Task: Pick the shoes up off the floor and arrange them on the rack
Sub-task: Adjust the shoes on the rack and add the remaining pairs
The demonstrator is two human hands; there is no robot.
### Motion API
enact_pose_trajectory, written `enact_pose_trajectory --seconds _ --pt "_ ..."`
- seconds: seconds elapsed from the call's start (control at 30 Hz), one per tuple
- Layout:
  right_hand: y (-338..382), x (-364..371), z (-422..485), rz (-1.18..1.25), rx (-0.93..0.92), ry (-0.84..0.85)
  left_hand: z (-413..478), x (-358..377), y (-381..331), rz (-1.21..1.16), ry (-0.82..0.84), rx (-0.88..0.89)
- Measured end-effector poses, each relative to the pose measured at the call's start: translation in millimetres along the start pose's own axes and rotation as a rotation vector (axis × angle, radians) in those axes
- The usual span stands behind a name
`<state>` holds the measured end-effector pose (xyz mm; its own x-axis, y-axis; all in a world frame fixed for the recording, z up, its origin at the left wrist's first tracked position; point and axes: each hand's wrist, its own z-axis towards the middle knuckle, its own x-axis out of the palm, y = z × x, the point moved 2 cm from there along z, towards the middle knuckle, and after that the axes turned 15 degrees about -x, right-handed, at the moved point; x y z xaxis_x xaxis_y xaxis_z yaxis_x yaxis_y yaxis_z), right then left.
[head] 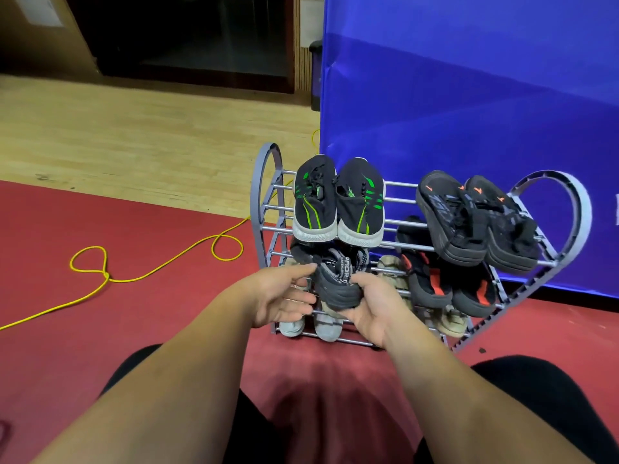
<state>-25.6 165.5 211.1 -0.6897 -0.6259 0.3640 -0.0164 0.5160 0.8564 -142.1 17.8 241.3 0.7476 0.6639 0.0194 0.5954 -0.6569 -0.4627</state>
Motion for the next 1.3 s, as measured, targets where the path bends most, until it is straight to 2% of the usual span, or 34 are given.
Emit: enact_pose_trajectory --seconds 0.17,0.27,0.43,0.73,0.8,0.87,0.93,1.03,1.13,1.23,1.3 --pt "-14 30 21 0.037 -0.074 0.051 23 -2 -11 -0.088 -0.088 0.09" --pt "-23 43 30 -0.083 -0.085 0.077 38 -14 -18 -0.222 -0.169 0.153" --pt "-37 50 42 -0.152 -0.01 0.098 54 -25 -25 -0.152 -0.254 0.25" --pt "-57 51 59 -0.104 0.072 0.083 70 -29 -24 -0.135 -0.289 0.199" --pt "-56 49 56 -0.216 0.11 0.111 68 -29 -24 -0.115 -0.316 0.229" --pt "-45 46 49 -0.459 0.103 0.147 67 -30 -23 -0.007 -0.375 0.269" --pt "-26 37 48 -0.682 -0.026 0.097 69 -32 -19 0.194 -0.455 0.301" --pt "-1 16 55 -0.865 -0.331 -0.096 75 -29 -16 0.483 -0.591 0.323" --pt "11 -8 60 -0.976 -0.499 -0.259 77 -21 -16 0.585 -0.647 0.317" --pt "7 -25 61 -1.094 -0.446 -0.335 76 -15 -16 0.629 -0.689 0.29" --pt "-5 -30 63 -1.155 -0.363 -0.26 77 -13 -17 0.656 -0.715 0.28"
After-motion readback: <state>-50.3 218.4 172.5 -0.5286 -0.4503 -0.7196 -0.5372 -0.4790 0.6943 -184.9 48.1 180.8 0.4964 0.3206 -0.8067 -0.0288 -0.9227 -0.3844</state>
